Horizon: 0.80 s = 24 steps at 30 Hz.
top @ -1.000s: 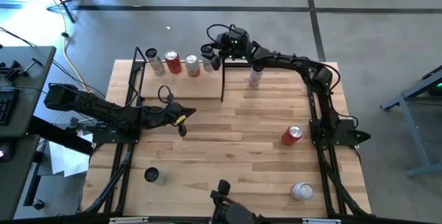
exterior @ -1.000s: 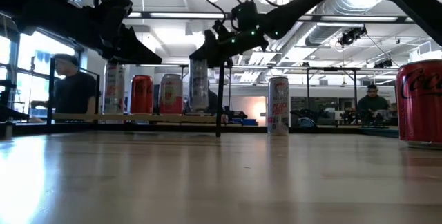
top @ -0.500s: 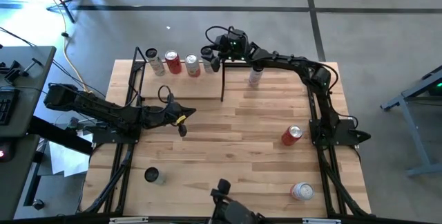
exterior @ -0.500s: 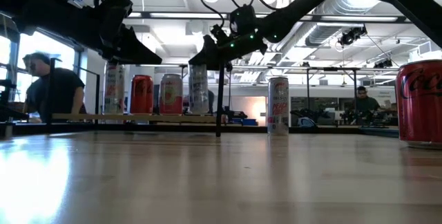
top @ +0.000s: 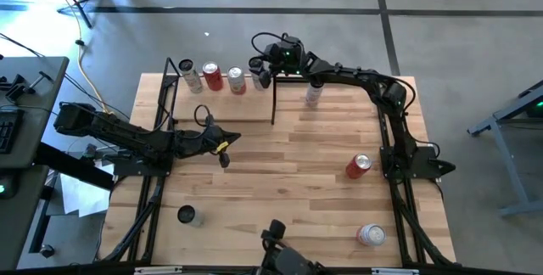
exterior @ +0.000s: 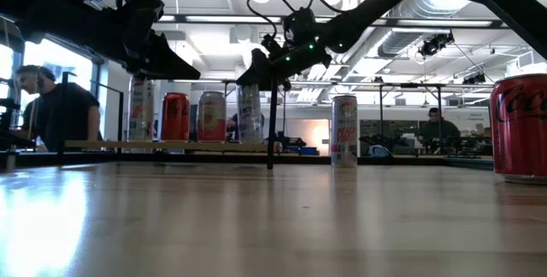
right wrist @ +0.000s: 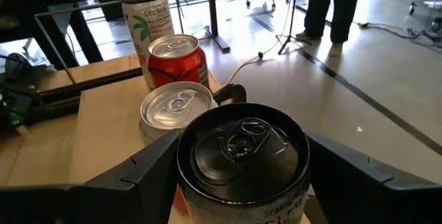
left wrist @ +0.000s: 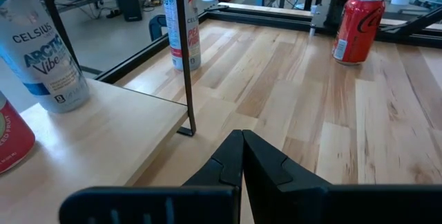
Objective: Place canned beverage on shelf
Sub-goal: Put the right white-blue soda can on the shelf, then put the white-pink soda can on the shelf aligned with the other white-pink soda can
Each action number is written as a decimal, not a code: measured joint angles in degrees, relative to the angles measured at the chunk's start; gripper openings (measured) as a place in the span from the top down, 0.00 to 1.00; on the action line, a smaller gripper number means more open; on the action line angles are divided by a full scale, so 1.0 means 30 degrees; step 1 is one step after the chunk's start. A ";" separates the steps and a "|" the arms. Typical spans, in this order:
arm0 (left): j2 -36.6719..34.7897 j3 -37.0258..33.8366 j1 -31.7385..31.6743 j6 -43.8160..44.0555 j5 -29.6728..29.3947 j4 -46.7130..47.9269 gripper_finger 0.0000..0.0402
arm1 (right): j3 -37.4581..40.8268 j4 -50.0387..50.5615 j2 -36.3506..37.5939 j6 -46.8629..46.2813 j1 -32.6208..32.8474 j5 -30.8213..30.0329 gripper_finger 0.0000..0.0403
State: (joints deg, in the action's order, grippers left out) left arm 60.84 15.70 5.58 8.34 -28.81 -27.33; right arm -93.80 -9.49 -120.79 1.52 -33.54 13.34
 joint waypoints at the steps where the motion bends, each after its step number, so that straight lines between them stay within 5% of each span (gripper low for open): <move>1: 0.0000 0.0000 0.0000 0.0000 0.0000 0.0000 1.00 | 0.0000 0.0038 0.0000 -0.0018 0.0000 -0.0003 0.31; 8: 0.0000 0.0000 0.0000 0.0000 0.0080 0.0000 1.00 | 0.0000 -0.0050 0.0007 -0.0021 0.0000 0.0051 0.23; 24: 0.0000 0.0007 0.0000 -0.0364 0.0449 0.0073 1.00 | 0.0000 0.0427 0.1227 0.1301 0.0382 -0.0138 0.22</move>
State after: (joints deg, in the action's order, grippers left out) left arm 60.84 15.73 5.58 7.25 -27.46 -27.11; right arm -93.80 -8.21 -117.11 5.43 -32.39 12.93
